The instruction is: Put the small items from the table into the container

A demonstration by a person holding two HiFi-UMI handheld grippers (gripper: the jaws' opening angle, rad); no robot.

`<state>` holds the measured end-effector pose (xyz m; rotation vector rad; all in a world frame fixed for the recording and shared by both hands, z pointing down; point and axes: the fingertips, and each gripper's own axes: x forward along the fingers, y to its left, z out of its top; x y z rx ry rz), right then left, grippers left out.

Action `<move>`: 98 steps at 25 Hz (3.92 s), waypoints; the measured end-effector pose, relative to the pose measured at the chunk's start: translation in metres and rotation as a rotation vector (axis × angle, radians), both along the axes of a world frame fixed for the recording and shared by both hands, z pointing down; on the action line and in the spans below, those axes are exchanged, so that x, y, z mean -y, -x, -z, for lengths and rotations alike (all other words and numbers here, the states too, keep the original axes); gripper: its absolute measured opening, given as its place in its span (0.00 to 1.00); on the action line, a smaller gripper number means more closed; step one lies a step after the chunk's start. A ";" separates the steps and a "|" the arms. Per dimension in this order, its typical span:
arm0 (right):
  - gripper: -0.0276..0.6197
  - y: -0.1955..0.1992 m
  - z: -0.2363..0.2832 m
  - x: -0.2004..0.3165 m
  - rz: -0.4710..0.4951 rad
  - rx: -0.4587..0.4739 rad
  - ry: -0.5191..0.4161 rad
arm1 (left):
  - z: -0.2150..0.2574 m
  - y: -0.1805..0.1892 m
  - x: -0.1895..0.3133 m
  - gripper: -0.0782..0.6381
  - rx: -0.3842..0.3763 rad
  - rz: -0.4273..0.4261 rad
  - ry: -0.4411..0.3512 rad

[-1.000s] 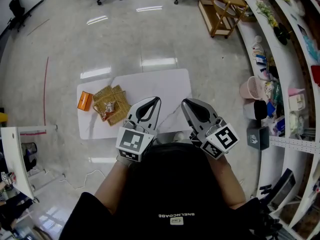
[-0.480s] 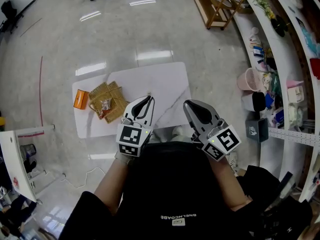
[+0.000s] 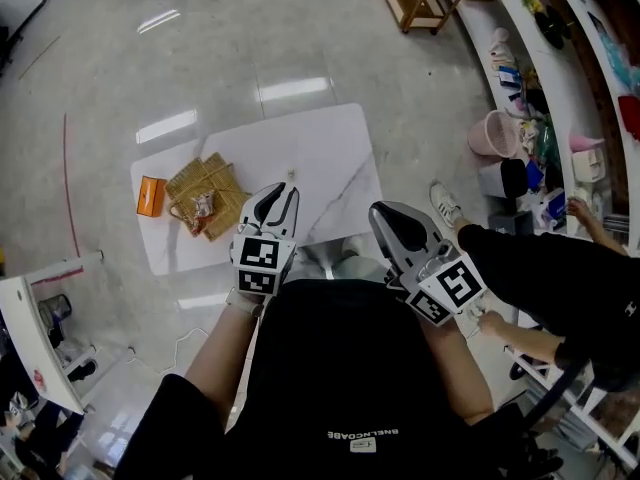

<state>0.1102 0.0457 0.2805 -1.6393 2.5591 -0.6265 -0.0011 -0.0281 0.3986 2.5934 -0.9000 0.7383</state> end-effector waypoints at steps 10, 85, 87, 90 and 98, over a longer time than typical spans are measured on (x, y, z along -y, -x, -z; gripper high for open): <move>0.06 0.004 -0.023 -0.004 -0.059 -0.003 0.080 | -0.082 0.016 0.024 0.28 0.125 -0.013 0.096; 0.06 -0.012 -0.186 -0.055 -0.277 0.075 0.420 | -0.491 0.007 0.078 0.35 0.605 -0.152 0.314; 0.06 -0.011 -0.187 -0.056 -0.278 0.073 0.420 | -0.491 0.009 0.078 0.34 0.605 -0.150 0.308; 0.06 -0.011 -0.187 -0.059 -0.279 0.072 0.420 | -0.491 0.008 0.078 0.34 0.602 -0.148 0.298; 0.06 -0.004 -0.177 -0.057 -0.255 0.071 0.398 | -0.468 0.009 0.076 0.34 0.576 -0.141 0.279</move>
